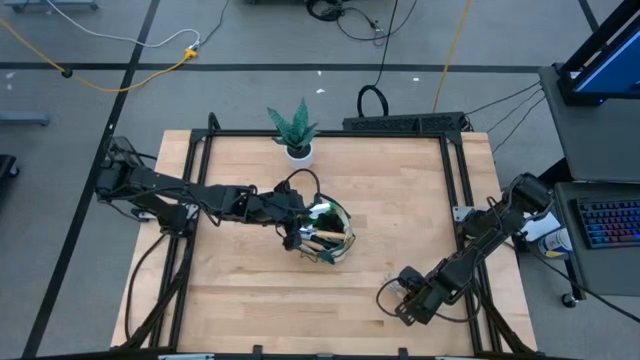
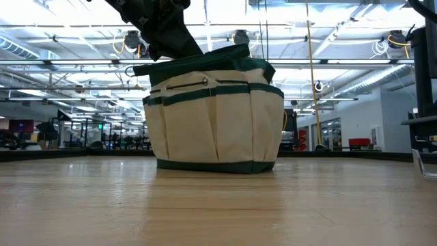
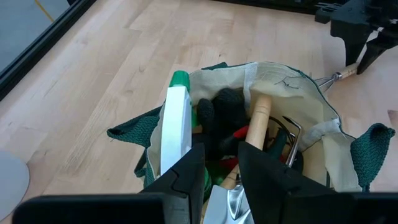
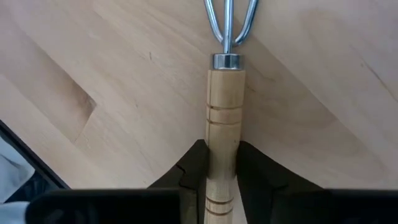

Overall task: Pick & Place Garden tools in Gardening bag
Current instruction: Put the brown hand rake into the gardening bag

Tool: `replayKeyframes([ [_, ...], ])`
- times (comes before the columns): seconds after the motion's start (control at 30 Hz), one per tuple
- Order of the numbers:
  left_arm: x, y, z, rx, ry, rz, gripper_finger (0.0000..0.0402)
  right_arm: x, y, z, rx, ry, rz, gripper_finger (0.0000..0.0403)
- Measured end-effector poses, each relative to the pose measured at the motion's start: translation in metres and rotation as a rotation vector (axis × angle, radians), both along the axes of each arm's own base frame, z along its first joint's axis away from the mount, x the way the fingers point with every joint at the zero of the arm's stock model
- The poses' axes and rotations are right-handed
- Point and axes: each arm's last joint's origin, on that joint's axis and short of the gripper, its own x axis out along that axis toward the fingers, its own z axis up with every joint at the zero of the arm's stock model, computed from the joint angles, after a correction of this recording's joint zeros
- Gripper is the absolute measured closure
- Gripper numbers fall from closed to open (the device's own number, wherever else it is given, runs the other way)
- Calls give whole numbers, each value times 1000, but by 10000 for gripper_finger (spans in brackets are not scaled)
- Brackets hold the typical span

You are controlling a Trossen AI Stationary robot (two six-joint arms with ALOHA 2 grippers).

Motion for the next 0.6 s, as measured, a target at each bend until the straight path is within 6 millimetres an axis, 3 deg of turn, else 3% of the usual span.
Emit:
replayKeyframes([
  [0.2,0,0,0,-4,-1,3,300,4,-1,7,9,-76,-3,349],
  [0.33,0,0,0,-8,-1,6,300,13,-9,17,-84,-242,-7,349],
  [0.6,0,0,0,-7,-4,4,300,40,-15,57,-69,-617,156,349],
])
